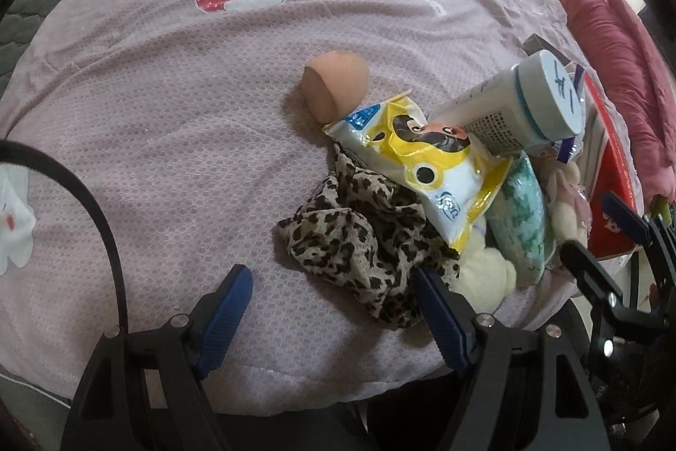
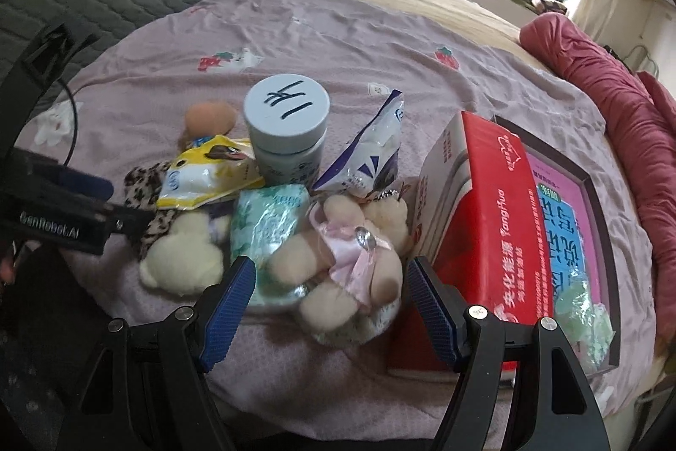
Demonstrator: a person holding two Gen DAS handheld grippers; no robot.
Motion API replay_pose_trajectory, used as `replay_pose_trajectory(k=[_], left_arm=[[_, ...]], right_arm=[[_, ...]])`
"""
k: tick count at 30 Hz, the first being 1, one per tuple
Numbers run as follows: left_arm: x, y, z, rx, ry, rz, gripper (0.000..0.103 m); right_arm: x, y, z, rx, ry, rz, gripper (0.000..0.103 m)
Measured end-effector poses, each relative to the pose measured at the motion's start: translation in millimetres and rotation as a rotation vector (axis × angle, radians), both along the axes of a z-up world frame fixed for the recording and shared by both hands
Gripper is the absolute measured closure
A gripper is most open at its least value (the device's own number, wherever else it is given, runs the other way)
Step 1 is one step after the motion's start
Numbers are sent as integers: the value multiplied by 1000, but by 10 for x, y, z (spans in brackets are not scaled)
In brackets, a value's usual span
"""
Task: Organize soft objects
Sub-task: 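Grasp the leopard scrunchie with the left gripper while the right grasps the plush toy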
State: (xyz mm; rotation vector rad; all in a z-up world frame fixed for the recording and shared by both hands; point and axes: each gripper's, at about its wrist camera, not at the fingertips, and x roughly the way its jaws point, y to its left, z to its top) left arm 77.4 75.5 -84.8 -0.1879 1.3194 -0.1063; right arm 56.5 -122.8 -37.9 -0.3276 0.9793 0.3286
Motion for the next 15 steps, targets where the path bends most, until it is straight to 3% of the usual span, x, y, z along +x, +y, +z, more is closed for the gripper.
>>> replay_pose_trajectory(k=[9,15], left_arm=[[91,46,-109,-35,10,15,25],[150,51,-151,-51,13,26,25]], right_arm=[[176,95,-161,-65,14,5,28],[271,103,-171,-77,26,-12,58]])
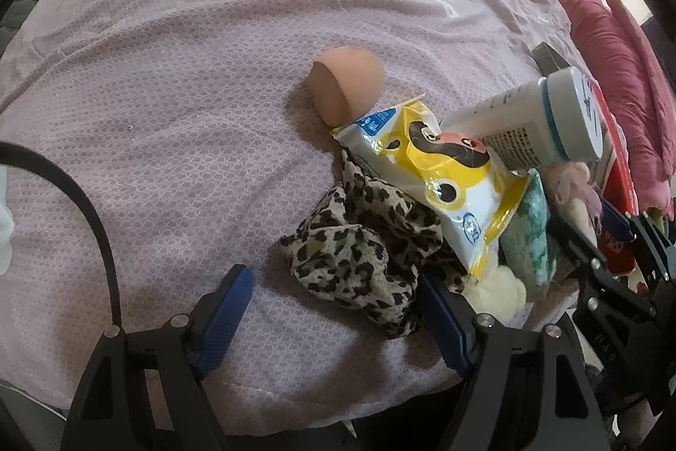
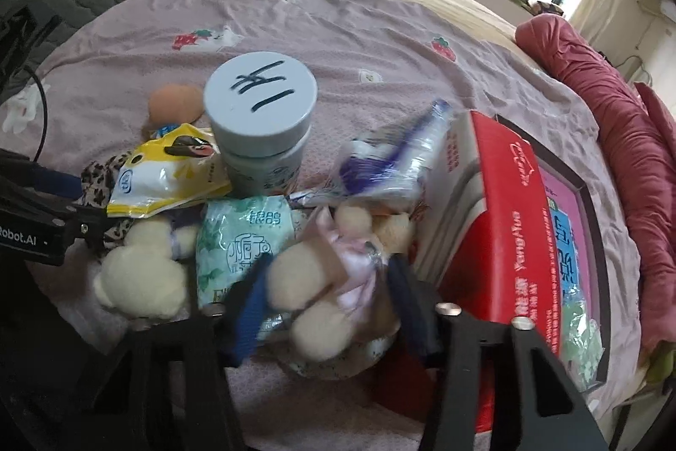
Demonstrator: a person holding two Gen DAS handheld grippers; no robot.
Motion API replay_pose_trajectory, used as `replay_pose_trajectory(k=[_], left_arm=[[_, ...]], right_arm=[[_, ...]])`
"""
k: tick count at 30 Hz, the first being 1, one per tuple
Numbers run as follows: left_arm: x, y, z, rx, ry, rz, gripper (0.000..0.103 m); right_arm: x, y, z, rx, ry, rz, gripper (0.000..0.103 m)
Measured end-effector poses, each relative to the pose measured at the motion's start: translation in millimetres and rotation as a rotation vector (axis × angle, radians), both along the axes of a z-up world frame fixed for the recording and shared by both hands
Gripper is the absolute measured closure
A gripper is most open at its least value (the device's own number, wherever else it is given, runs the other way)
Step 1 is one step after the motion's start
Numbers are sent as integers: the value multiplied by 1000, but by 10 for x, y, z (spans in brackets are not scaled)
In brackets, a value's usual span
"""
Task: Organize soft objects
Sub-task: 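Grasp the leopard scrunchie with the left gripper while the right grasps the plush toy, then carry the scrunchie and plush toy over the pink book tray with both grippers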
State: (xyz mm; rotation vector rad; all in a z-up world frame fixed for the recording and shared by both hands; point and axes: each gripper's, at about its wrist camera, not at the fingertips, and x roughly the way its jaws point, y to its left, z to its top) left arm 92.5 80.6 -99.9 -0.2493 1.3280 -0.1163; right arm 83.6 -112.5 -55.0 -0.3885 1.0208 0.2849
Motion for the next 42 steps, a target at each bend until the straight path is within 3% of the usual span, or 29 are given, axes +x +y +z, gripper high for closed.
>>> replay_pose_trajectory(k=[3,6,9,11,16,21,42], left_arm=[[45,-11,-12,-8,-3,9,25],[63,12,-24,-22,1,22,25],[72,45,-15,-42,-5,40,41],[86,80,-14,-39,-2,61,61],[70,215,6,-100,-14,104,83],[-33,248,178,-143,-79,106,84],[-343,111,1110,-167,-261,30,84]], right_arm=[[16,-82,61,50,13,-18,69],[-14,-211,144,123,33,-48,73],[-57,-346,198,198,63,-86,76],[-87,-432,245,251,76,-104,77],[-119,-553,330,315,79,-129,83],[-151,-530,408,331,58,-103,85],[-332,-608,945,418,-61,-49,88]])
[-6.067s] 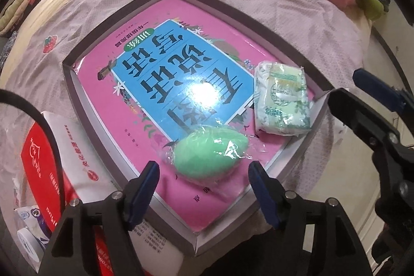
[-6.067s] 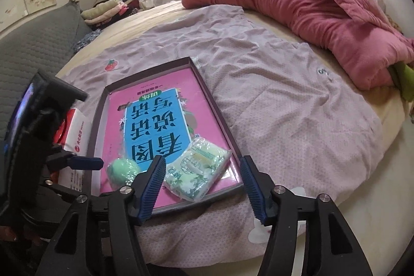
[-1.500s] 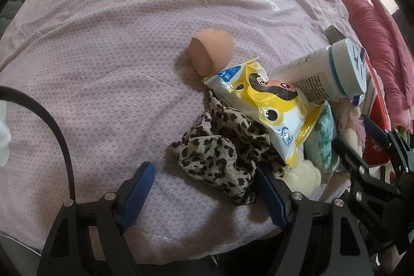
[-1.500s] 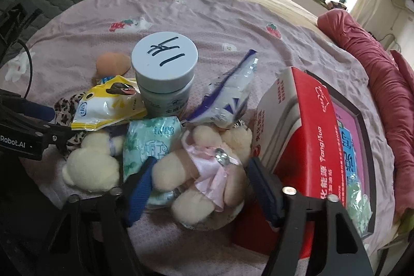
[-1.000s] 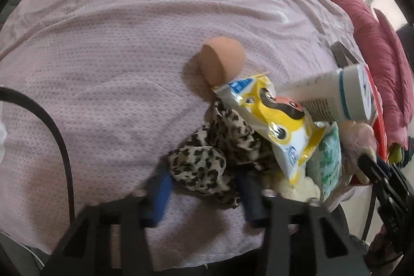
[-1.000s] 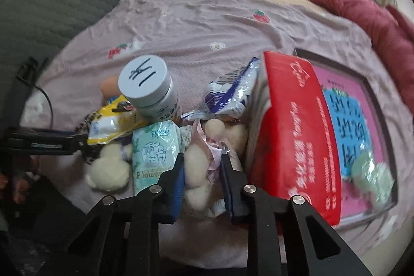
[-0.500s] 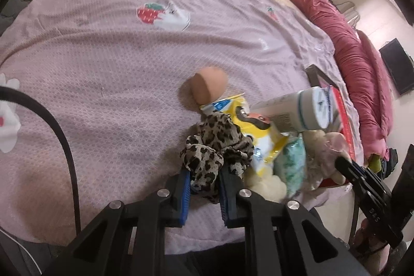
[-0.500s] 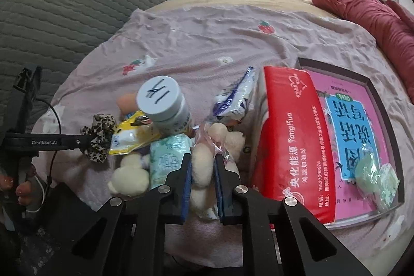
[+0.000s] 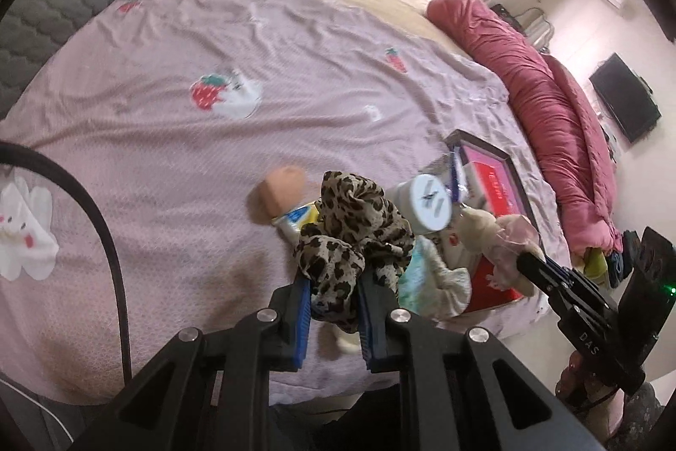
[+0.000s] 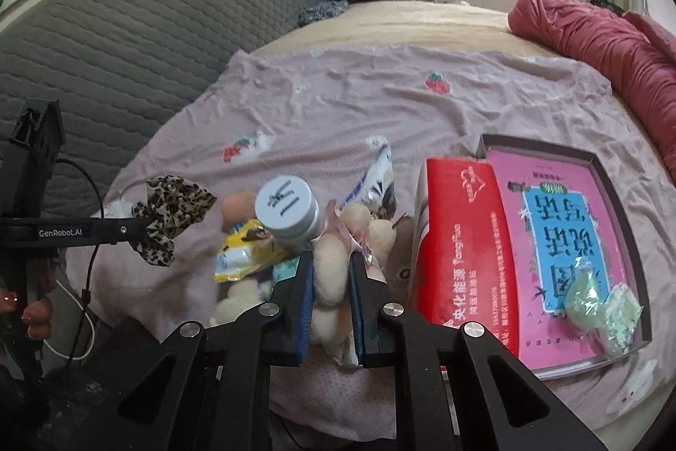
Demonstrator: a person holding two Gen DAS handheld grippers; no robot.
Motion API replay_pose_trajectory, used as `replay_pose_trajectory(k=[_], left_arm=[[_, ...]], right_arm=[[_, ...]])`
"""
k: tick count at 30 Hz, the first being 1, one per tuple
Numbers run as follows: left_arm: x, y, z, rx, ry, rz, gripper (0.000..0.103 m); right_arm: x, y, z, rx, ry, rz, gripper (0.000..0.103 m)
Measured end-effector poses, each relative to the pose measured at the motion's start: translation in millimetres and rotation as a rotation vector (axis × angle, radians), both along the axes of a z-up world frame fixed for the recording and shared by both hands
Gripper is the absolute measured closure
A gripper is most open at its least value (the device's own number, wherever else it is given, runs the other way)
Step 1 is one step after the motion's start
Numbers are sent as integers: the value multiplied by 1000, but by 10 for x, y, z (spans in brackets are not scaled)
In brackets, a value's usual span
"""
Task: Organize soft objects
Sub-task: 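Carry the scrunchie and plush toy over the pink book tray with both grippers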
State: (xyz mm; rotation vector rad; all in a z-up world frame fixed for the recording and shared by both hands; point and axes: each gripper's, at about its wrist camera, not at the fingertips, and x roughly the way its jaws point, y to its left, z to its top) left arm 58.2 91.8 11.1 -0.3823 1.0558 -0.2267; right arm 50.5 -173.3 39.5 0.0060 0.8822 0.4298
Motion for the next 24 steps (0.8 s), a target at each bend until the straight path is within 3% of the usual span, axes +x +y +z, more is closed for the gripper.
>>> replay_pose_trajectory(k=[24], left_arm=[[-79,-732,643,32,-121,-136,84]], right_arm=[[-238,-373,515,39,-150,-79,88]])
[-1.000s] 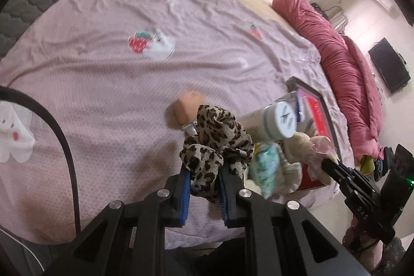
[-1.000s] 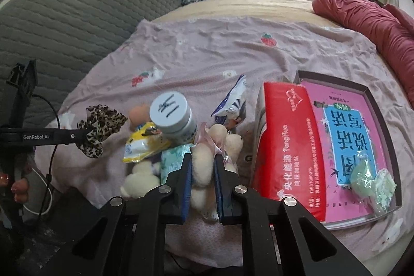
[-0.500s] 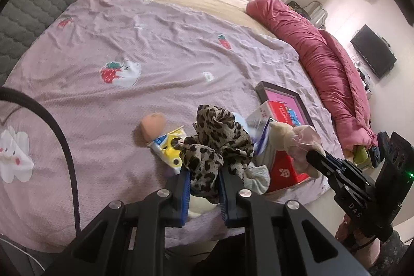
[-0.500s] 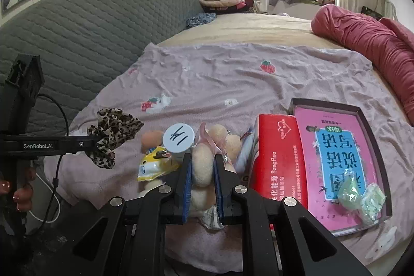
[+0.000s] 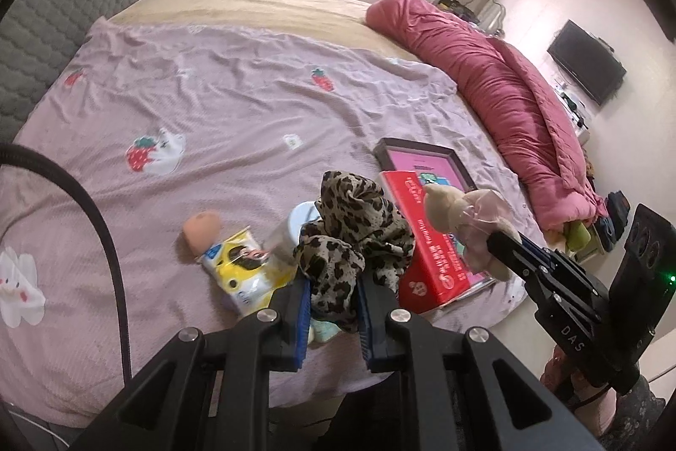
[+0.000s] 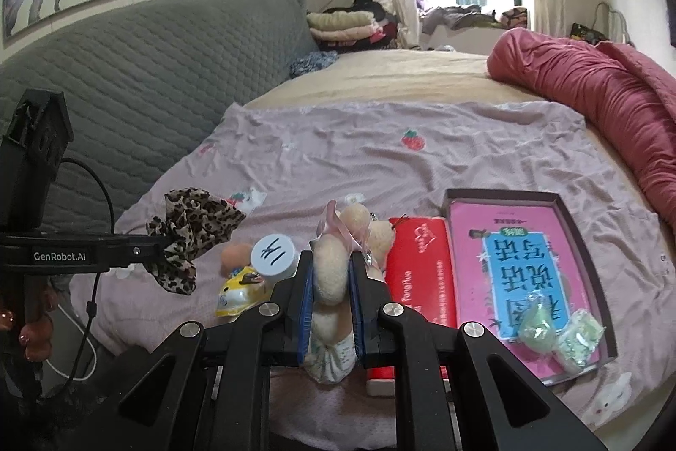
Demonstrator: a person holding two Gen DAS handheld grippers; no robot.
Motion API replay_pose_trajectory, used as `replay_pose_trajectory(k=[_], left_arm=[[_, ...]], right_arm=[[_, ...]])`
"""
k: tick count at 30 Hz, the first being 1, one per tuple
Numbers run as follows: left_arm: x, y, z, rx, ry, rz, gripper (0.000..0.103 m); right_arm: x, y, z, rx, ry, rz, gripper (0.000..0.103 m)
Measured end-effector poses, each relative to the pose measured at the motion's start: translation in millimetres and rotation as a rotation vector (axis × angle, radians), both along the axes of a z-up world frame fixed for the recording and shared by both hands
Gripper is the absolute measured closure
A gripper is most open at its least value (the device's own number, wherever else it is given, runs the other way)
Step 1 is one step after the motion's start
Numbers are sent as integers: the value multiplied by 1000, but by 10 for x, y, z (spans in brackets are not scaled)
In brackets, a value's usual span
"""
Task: Organize soft objects
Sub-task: 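Carry the scrunchie and plush toy over the pink book tray with both grippers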
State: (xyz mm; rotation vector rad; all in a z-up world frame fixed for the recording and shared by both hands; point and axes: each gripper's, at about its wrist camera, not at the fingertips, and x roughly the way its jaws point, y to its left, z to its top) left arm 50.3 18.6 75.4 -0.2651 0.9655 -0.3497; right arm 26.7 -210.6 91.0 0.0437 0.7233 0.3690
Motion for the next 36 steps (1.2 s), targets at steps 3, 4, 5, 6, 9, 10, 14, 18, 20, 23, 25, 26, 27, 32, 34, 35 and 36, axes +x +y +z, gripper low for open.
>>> replay_pose_trajectory(k=[3,4,5,6,9,10,14,18,20,23,25,26,27,32,34,35,36], left_arm=[[13,-130,73,2,-12,-24,84],[16,-184,99,4,-17,-35,84],[17,-238,124,5,-23,-46,84],[18,-288,142,6,-28,-54,84],[35,-468,188,3,-35,-88,84],[48,-534,195,4,-36,-99,84],[79,-826,234,8,-43,-154,84],[120,-1148,292,11,-48,-216,84],[130,-1305,323,19,-56,-242,84],[155,-1486,355,26,-62,-269,84],[166,-1612,380,36,-69,-287,84],[173,-1658,389,38,-70,-296,84],[185,-1719,401,38,-73,-304,84],[266,-1913,401,54,-69,-326,84],[309,-1984,378,60,-66,-334,84],[338,-2015,359,64,-62,-337,84],[359,-2050,341,67,-57,-342,84]], right_arm=[[-32,-90,46,4,-12,-22,88],[-45,-112,51,5,-15,-29,88],[-56,-153,66,10,-17,-36,88],[-71,-196,84,13,-21,-45,88],[-99,-326,131,17,-31,-74,88],[-109,-367,149,17,-37,-85,88],[-129,-531,206,6,-54,-123,88],[-161,-720,264,12,-70,-167,88],[-168,-826,298,9,-80,-192,88],[-174,-986,334,14,-90,-223,88],[-167,-1095,348,13,-94,-244,88],[-169,-1123,353,12,-97,-250,88],[-168,-1162,359,9,-99,-256,88],[-156,-1355,372,6,-103,-295,88],[-149,-1433,372,5,-101,-308,88],[-148,-1475,374,5,-101,-314,88],[-150,-1521,380,2,-101,-322,88]])
